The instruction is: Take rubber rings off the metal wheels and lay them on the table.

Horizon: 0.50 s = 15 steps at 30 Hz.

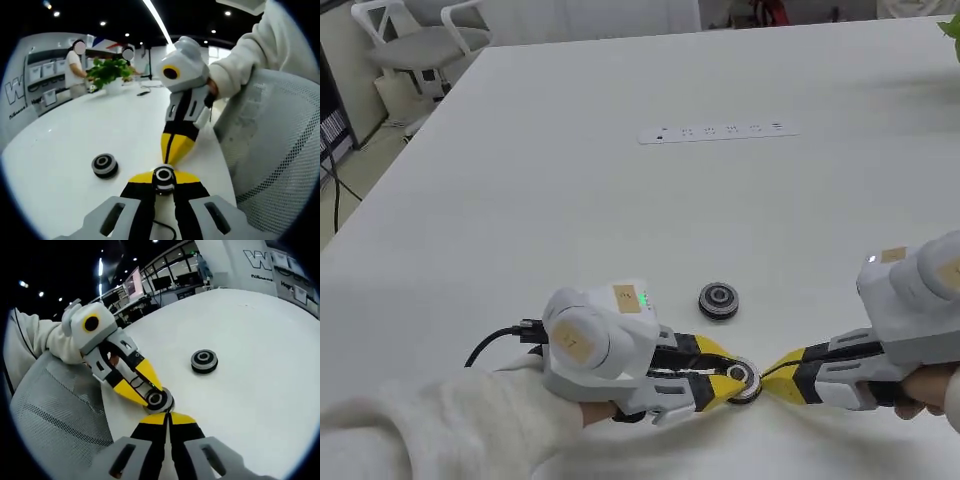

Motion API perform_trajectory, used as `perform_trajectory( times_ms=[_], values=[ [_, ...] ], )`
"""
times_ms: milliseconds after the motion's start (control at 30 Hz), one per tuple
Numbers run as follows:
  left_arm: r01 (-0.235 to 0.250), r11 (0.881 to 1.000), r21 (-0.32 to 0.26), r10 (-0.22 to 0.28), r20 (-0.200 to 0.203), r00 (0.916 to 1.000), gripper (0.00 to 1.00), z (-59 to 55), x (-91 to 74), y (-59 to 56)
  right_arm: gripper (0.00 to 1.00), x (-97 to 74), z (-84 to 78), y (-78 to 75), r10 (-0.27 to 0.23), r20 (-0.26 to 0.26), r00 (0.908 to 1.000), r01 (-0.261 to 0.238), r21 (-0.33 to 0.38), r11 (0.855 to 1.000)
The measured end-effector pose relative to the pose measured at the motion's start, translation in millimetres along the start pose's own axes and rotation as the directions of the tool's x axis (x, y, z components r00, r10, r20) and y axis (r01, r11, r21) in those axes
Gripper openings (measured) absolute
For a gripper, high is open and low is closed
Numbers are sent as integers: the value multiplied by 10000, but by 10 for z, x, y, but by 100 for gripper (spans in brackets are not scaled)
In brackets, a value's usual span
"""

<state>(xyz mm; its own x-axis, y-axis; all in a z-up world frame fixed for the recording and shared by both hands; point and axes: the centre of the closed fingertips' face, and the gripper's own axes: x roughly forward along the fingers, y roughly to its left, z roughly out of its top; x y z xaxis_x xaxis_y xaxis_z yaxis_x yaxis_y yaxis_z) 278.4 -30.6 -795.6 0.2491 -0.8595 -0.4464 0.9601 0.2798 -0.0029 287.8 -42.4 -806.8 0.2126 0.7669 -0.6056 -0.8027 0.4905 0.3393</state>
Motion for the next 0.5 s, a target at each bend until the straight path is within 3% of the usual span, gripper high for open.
perform_trajectory(
  times_ms=[200,500],
  values=[
    [-15,10000,26,15,-7,10000,14,-2,-1,3,0,-22,42,34,164,310,9994,-189,844,9963],
    [32,9998,208,-29,-146,9999,13,-8,-5,7,0,-18,73,96,131,354,9993,-159,812,9966]
  ],
)
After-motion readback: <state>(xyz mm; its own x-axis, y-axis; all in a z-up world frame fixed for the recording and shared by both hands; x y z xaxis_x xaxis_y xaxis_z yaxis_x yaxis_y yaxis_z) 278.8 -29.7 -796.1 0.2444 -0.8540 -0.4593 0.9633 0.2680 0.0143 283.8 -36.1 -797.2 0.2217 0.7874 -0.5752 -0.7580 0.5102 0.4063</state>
